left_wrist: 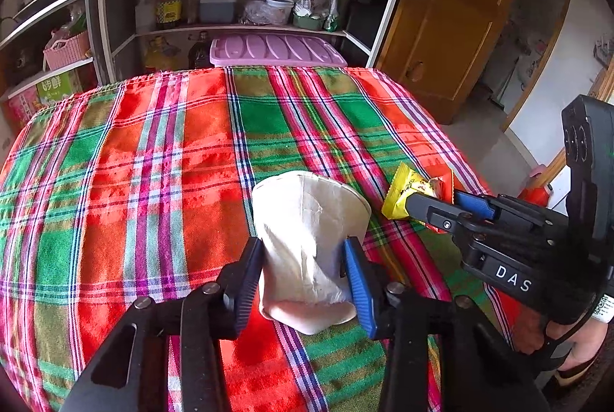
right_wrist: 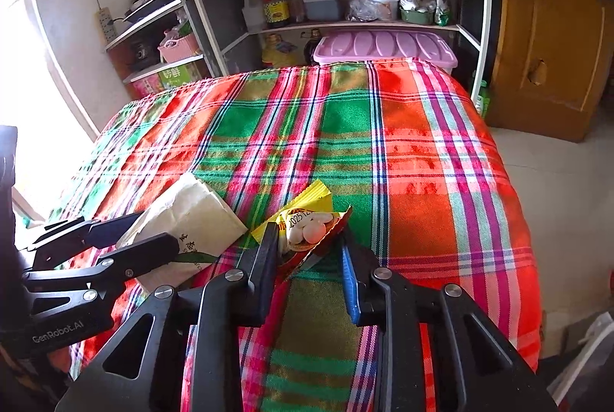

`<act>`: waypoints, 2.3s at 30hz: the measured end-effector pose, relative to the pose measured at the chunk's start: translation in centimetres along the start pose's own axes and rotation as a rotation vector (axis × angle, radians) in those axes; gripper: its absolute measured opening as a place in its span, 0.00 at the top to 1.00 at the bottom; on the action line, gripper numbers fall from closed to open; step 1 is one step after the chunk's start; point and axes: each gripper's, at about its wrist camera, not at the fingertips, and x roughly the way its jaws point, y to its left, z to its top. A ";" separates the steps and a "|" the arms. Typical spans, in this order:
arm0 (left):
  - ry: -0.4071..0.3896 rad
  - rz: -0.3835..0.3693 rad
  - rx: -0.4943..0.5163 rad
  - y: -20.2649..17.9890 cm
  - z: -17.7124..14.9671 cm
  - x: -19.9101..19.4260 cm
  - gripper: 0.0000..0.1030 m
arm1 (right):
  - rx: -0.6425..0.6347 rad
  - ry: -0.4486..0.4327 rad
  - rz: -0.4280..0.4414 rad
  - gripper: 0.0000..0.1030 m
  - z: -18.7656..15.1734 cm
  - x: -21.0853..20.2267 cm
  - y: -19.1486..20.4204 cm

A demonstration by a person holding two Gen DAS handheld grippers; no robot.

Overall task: Collect trash
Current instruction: 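Carry the white tissue and yellow packet in both tools over the bin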

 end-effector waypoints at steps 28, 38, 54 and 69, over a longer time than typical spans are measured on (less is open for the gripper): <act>-0.058 -0.070 0.095 -6.1 -1.4 -5.3 0.61 | 0.113 -0.136 -0.091 0.71 -4.7 -11.1 -2.8; -0.071 -0.138 0.192 -12.4 -2.3 -6.4 0.61 | 0.199 -0.201 -0.173 0.71 -8.2 -16.9 -6.2; -0.026 -0.259 0.345 -24.2 -4.7 -4.9 0.60 | 0.336 -0.238 -0.354 0.71 -14.9 -24.4 -14.0; 0.094 -0.351 0.458 -34.5 -7.7 0.4 0.57 | 0.465 -0.155 -0.463 0.71 -21.0 -25.5 -21.9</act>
